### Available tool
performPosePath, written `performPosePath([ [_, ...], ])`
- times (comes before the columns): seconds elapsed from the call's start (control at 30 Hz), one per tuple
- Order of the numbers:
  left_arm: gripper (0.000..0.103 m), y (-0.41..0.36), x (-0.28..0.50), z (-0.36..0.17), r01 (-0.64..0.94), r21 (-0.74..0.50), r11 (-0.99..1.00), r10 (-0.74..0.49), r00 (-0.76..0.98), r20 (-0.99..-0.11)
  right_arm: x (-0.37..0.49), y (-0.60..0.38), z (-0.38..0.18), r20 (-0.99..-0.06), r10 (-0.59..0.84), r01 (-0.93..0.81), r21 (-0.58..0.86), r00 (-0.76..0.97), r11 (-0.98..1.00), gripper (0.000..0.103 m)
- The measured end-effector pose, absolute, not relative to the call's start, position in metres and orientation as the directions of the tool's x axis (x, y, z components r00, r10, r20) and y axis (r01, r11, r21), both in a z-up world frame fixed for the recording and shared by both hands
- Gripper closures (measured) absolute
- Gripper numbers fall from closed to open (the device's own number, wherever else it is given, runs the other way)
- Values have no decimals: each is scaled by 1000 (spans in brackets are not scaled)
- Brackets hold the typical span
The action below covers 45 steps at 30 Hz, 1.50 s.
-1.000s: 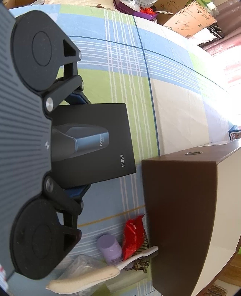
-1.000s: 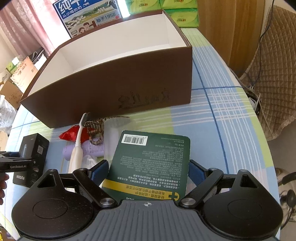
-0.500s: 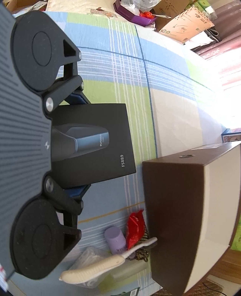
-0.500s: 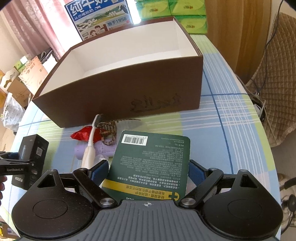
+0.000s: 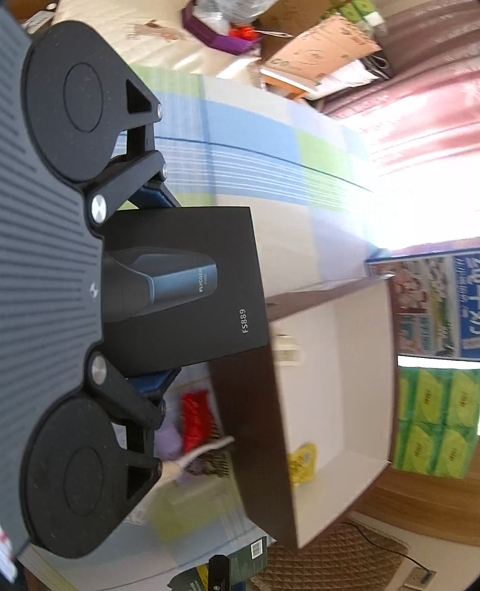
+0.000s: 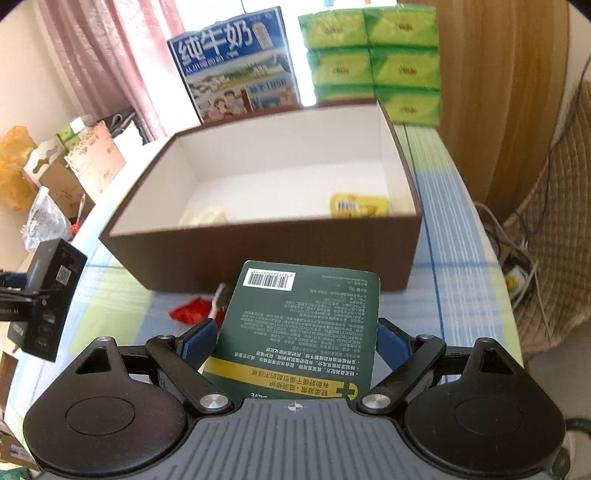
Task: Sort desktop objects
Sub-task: 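Lift the shaver box and green card with both tools toward the brown box, then lower the shaver box and green card into the box and open both tools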
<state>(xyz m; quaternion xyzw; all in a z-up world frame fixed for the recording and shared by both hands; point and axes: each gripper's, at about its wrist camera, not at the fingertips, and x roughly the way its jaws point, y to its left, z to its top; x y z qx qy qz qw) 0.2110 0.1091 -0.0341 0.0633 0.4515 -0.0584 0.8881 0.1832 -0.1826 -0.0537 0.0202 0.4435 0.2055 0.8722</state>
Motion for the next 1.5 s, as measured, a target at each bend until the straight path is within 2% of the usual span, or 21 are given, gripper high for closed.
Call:
performPosePath([
  [0.43,24,64,283,21,256,45,966,-139,656,-742,251,-177,-10,-702,432,-393,231,566,890,16],
  [0.6,24,36,323,23,277,-9,961,-191,638,-746,288,-169,-8,-697,441,-398,237,566,886,16],
  [0.77,24,6,354,8,289,-56,956,-228,606,-762,321,-162,-18,-718,422,-395,221,553,892,16],
  [0.9,24,-9,377,-15,278,-142,950,-279,557,-782,338,-160,-33,-748,397,-380,208,532,901,16],
  [1.3,24,-19,418,-86,217,-288,933,-353,390,-850,353,-166,-58,-783,376,-361,208,496,909,16],
  [1.4,24,-20,424,-101,194,-269,944,-323,365,-873,355,-164,-62,-789,373,-363,204,488,909,16],
  [1.5,24,-21,428,-113,185,-196,963,-251,354,-901,356,-162,-67,-796,367,-368,197,482,909,16],
])
